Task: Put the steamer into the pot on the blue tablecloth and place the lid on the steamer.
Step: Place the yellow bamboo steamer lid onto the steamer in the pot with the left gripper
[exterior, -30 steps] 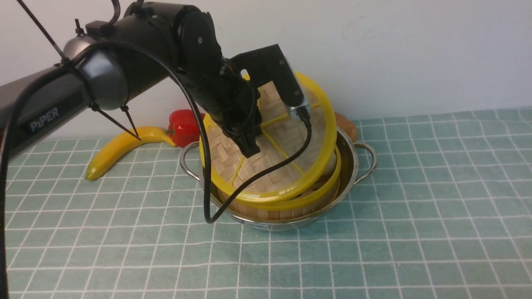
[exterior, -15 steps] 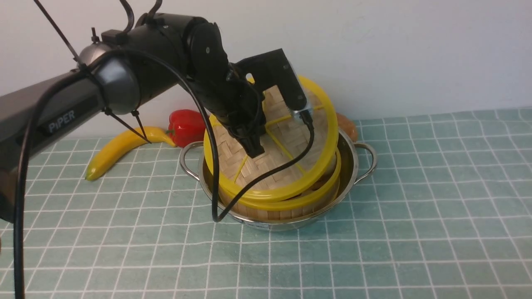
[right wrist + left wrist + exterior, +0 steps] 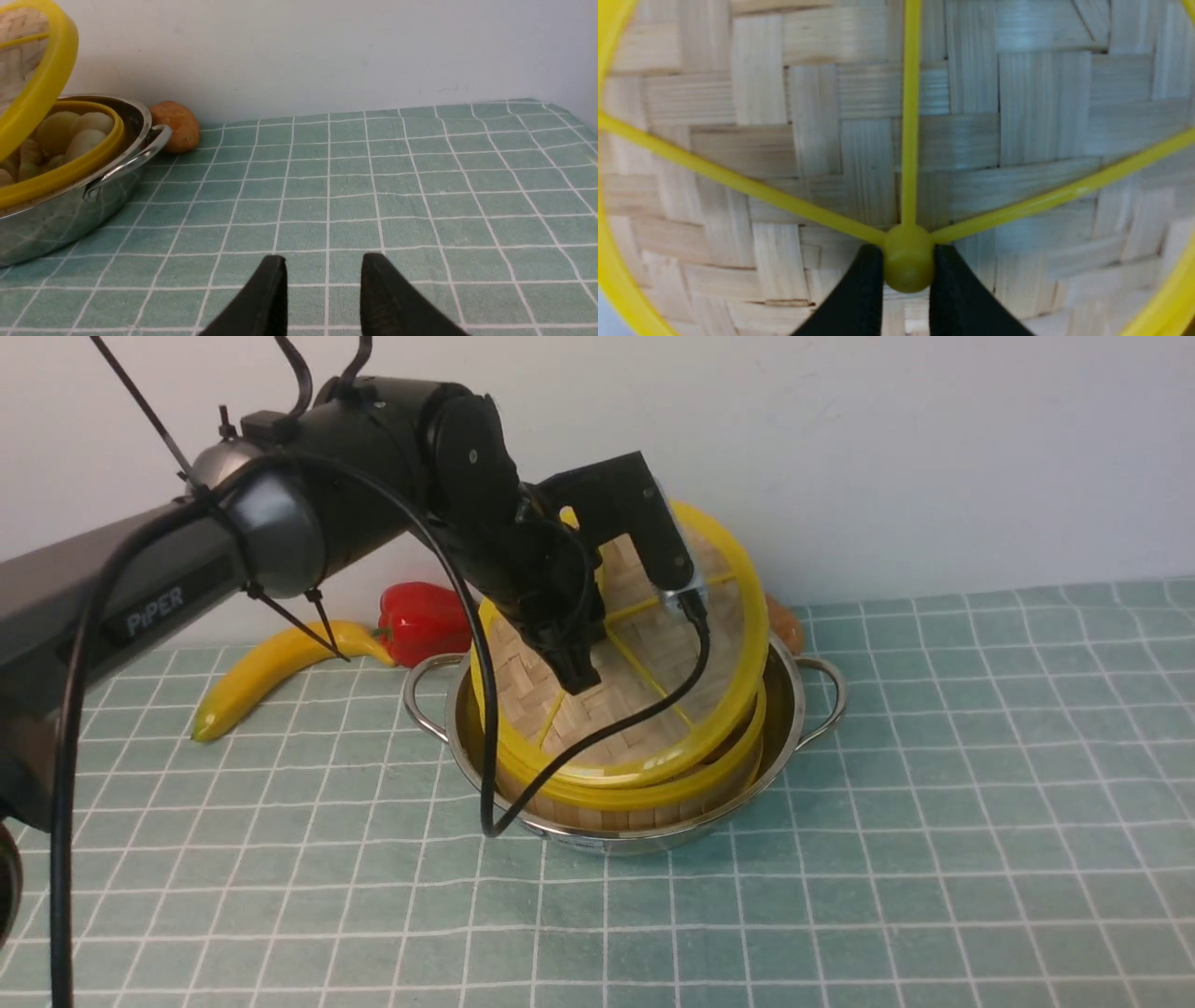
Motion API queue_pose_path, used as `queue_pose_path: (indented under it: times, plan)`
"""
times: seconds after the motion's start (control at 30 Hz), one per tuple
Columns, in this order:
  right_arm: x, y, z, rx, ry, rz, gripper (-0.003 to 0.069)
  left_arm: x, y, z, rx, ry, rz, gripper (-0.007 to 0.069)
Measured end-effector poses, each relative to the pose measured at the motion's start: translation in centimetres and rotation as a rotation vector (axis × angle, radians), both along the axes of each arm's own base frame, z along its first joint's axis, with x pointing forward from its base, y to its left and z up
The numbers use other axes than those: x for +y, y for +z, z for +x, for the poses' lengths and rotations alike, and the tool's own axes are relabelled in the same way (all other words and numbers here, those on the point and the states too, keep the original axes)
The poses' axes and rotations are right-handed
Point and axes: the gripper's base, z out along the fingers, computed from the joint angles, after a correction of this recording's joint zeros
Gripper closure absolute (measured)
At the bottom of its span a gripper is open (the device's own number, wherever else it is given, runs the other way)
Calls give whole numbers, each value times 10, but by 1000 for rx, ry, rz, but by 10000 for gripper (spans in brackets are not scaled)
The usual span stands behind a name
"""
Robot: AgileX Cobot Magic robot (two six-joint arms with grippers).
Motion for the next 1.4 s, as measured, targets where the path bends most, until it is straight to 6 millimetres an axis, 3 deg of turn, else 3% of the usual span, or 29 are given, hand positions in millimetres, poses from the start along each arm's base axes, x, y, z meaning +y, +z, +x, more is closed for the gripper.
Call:
queue_pose_path:
  times: [0.1,0.3,0.4,0.73,1.4]
  plan:
    - [0,0,0,0,0,0,417,1,1,0,-7,-1,5,508]
    - [0,0,0,0,0,0,417,5,38,-6,-51,38,-28,508]
    - [0,0,0,0,0,0,417,7,45,-11,-23,41,-19,508]
    - [0,0,0,0,0,0,417,3,6,-3,108,41,46,508]
    - [0,0,0,0,0,0,416,-2,-1,5,42,-42,56,508]
